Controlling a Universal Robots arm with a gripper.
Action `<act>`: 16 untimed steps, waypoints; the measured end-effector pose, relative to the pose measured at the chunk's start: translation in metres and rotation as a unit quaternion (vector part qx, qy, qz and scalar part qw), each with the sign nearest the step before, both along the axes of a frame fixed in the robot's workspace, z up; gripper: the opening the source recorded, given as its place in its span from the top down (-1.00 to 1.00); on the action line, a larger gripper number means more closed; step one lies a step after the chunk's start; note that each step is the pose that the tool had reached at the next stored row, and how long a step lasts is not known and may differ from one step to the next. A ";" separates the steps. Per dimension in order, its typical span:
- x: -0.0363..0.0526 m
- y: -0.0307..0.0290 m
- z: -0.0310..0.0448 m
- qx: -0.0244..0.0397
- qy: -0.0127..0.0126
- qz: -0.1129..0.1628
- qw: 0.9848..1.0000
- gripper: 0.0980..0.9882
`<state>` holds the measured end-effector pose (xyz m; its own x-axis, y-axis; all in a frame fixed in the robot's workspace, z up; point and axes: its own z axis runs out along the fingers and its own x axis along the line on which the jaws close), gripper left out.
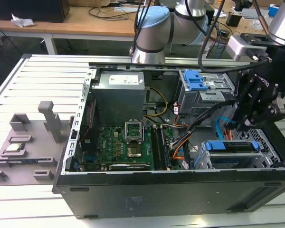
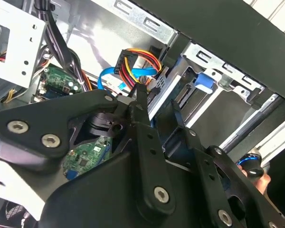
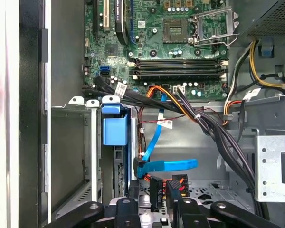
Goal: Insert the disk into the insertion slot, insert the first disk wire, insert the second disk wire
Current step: 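Insert the first disk wire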
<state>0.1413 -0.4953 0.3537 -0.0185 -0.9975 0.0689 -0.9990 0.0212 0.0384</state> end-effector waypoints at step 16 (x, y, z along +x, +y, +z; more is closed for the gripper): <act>-0.0002 -0.0074 -0.0011 -0.002 0.000 0.000 1.000 0.84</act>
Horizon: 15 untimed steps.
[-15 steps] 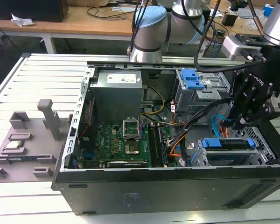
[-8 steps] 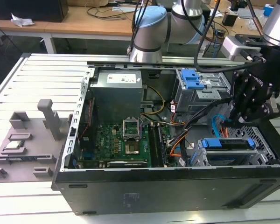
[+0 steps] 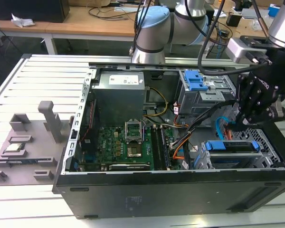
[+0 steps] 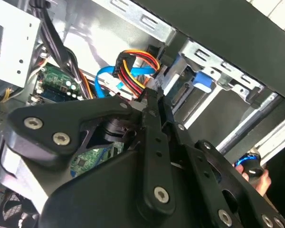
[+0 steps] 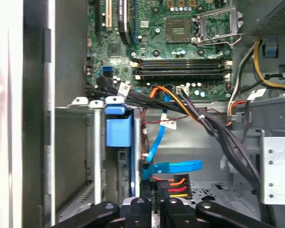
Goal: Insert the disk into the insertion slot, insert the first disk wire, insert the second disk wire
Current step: 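Insert the first disk wire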
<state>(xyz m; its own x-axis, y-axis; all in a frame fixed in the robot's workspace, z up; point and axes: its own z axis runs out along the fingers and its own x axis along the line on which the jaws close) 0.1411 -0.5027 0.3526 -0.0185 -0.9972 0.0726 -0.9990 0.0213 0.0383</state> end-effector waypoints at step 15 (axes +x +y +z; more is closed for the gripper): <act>0.0069 -0.0187 -0.0098 0.000 0.000 0.000 1.000 0.84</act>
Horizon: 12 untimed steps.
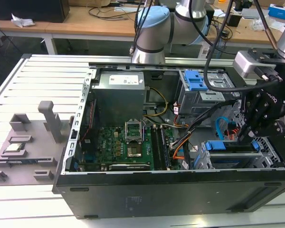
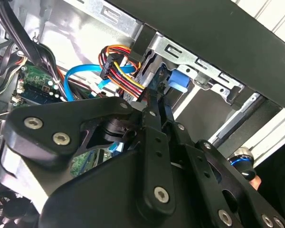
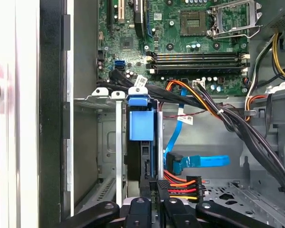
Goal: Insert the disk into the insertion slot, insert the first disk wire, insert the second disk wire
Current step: 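Insert the first disk wire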
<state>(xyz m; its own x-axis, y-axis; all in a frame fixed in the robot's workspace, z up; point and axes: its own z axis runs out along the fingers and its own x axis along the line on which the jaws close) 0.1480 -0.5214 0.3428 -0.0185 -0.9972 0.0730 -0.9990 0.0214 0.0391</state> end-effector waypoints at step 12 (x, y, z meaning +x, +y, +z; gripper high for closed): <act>0.0010 -0.0007 -0.0060 -0.001 0.000 0.000 1.000 0.84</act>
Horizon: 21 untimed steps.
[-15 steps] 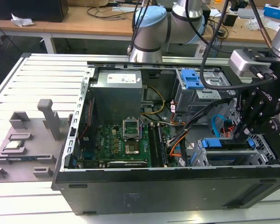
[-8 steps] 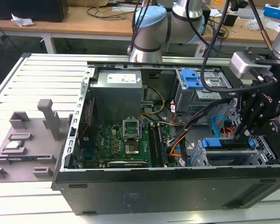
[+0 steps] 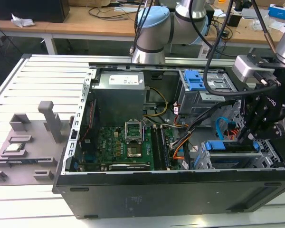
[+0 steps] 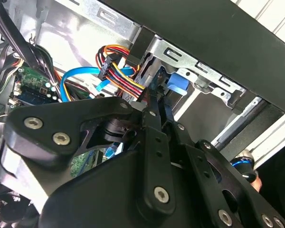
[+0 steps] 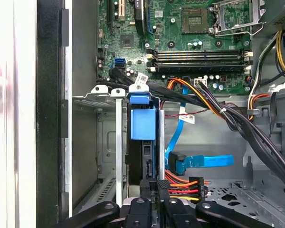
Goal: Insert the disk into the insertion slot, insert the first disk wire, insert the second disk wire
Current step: 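Insert the first disk wire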
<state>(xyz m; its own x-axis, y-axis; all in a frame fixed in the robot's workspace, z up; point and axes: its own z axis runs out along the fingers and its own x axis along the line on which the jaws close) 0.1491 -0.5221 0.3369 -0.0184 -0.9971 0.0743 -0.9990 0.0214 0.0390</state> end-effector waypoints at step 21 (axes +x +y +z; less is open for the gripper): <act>-0.0002 0.0012 0.0535 0.000 0.000 0.000 1.000 0.98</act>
